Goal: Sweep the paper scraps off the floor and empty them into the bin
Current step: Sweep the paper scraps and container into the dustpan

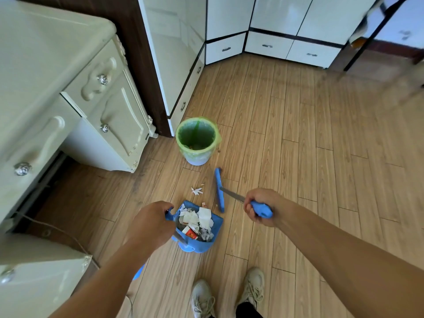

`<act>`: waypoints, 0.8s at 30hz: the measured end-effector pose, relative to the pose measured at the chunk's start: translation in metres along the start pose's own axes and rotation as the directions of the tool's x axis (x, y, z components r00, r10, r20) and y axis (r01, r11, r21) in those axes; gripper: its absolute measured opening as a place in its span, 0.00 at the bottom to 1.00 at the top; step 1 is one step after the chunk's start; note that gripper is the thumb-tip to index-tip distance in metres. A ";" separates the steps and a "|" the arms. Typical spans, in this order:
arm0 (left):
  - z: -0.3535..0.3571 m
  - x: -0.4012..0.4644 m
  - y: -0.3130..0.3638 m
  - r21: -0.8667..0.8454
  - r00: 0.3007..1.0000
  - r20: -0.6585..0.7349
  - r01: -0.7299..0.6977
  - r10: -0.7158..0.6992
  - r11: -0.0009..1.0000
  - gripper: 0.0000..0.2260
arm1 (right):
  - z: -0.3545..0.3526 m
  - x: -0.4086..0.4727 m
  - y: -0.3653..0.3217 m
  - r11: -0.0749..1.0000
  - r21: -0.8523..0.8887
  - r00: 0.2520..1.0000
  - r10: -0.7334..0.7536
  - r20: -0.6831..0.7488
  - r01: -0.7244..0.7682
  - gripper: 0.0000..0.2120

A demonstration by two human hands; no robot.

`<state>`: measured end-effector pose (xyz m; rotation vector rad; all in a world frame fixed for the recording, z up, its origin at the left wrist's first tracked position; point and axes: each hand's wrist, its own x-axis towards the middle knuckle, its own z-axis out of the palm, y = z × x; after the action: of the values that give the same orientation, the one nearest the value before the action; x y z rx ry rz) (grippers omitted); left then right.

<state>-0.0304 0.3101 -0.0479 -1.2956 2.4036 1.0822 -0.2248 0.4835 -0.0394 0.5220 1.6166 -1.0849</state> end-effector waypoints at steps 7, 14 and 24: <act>-0.001 -0.003 -0.003 0.054 1.000 0.022 -0.016 0.015 0.998 0.12 | 0.017 -0.001 -0.015 0.996 -0.083 0.999 -0.026 0.024 0.028 0.09; 0.000 -0.005 -0.004 0.067 1.000 0.025 0.014 -0.015 0.998 0.13 | 0.036 0.001 0.008 0.995 -0.103 0.999 0.000 0.037 0.004 0.09; 0.002 -0.011 0.000 0.192 1.000 0.011 -0.022 0.020 0.981 0.09 | 0.055 -0.013 -0.007 0.970 -0.233 0.996 -0.062 0.071 0.077 0.11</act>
<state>-0.0245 0.3186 -0.0443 -1.2012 2.4496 0.8345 -0.1966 0.4356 -0.0259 0.2728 1.6901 -0.9350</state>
